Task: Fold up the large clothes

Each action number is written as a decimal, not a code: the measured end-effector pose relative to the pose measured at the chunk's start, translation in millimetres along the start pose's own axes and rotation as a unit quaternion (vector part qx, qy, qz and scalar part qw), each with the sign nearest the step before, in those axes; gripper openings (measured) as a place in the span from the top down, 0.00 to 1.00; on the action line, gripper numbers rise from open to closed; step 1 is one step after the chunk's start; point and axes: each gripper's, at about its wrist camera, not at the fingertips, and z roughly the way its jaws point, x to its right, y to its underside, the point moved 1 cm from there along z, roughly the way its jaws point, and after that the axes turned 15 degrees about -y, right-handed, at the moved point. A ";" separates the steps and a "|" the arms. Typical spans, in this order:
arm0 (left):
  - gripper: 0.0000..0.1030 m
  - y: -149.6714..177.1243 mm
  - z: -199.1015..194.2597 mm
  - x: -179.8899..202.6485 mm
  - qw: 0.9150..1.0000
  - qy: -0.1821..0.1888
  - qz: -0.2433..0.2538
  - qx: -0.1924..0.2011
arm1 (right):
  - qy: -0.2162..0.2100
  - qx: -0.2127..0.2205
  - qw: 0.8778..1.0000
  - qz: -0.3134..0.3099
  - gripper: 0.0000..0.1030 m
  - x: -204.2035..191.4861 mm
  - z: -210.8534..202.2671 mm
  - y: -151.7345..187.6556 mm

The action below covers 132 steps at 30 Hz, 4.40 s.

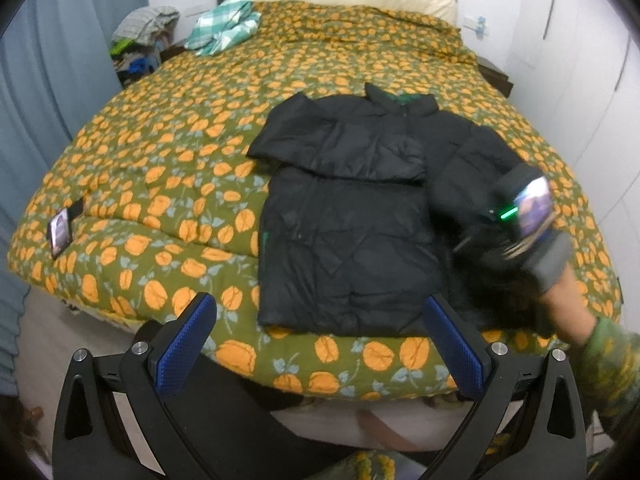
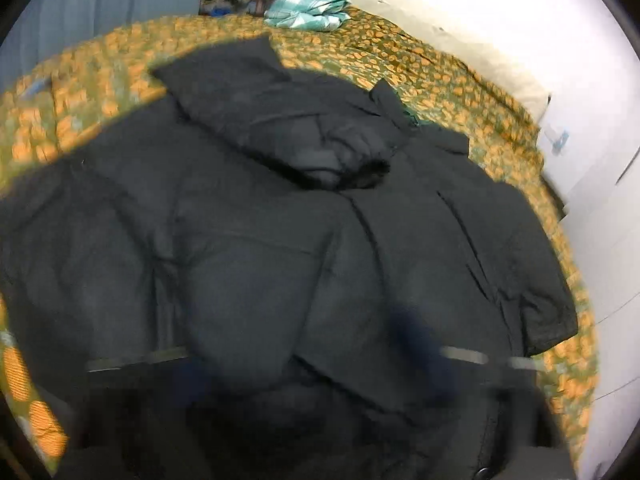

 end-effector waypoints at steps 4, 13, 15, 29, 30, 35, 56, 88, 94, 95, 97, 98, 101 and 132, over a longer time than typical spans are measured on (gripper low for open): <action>0.01 -2.1 4.1 3.4 1.000 0.004 0.001 -0.007 | -0.010 0.100 0.989 0.107 0.88 49.9 -95.8 -4.9; 0.01 -5.3 1.0 26.3 0.999 0.016 0.031 0.001 | 0.157 0.265 0.923 0.232 0.88 197.0 -324.2 38.3; 0.01 -5.5 0.3 29.6 0.999 0.017 0.036 0.002 | 0.197 0.261 0.908 0.261 0.88 230.8 -347.3 57.4; 0.01 -11.8 13.8 32.8 0.999 -0.018 0.050 -0.002 | 0.279 0.120 0.839 0.451 0.40 318.1 -276.8 223.9; 0.01 -13.5 17.3 34.8 0.998 -0.022 0.057 0.001 | 0.274 0.121 0.842 0.449 0.40 309.1 -276.1 225.1; 0.01 -40.0 43.6 62.5 0.993 -0.002 0.110 0.036 | 0.233 0.118 0.879 0.398 0.39 243.2 -253.9 214.0; 0.46 -154.9 255.1 226.2 0.985 0.008 0.161 -0.061 | 0.054 0.084 0.967 0.233 0.39 21.4 -166.7 148.0; 0.43 -71.4 259.6 -293.9 0.930 -0.092 -0.332 -0.131 | 0.021 0.100 0.978 0.183 0.39 -26.0 -171.6 114.0; 0.31 -52.5 235.8 -284.6 0.932 -0.060 -0.337 -0.115 | 0.031 0.092 0.968 0.233 0.25 1.7 -176.5 127.4; 0.30 -49.9 225.5 -275.0 0.940 -0.048 -0.320 -0.109 | 0.037 0.088 0.966 0.242 0.25 10.8 -178.0 131.4; 0.25 -44.9 210.0 -249.9 0.957 -0.019 -0.272 -0.099 | 0.048 0.079 0.963 0.253 0.25 24.8 -180.3 138.8; 0.19 -41.7 199.5 -226.4 0.967 0.004 -0.236 -0.095 | 0.056 0.074 0.961 0.260 0.25 35.3 -181.9 144.3; 0.13 -26.0 176.5 -154.8 0.982 0.078 -0.140 -0.100 | 0.058 0.056 0.957 0.277 0.25 58.5 -179.4 156.8; 0.64 2.6 192.5 -11.0 0.983 0.095 0.052 -0.149 | -0.067 0.016 0.926 0.372 0.72 63.9 -138.5 196.6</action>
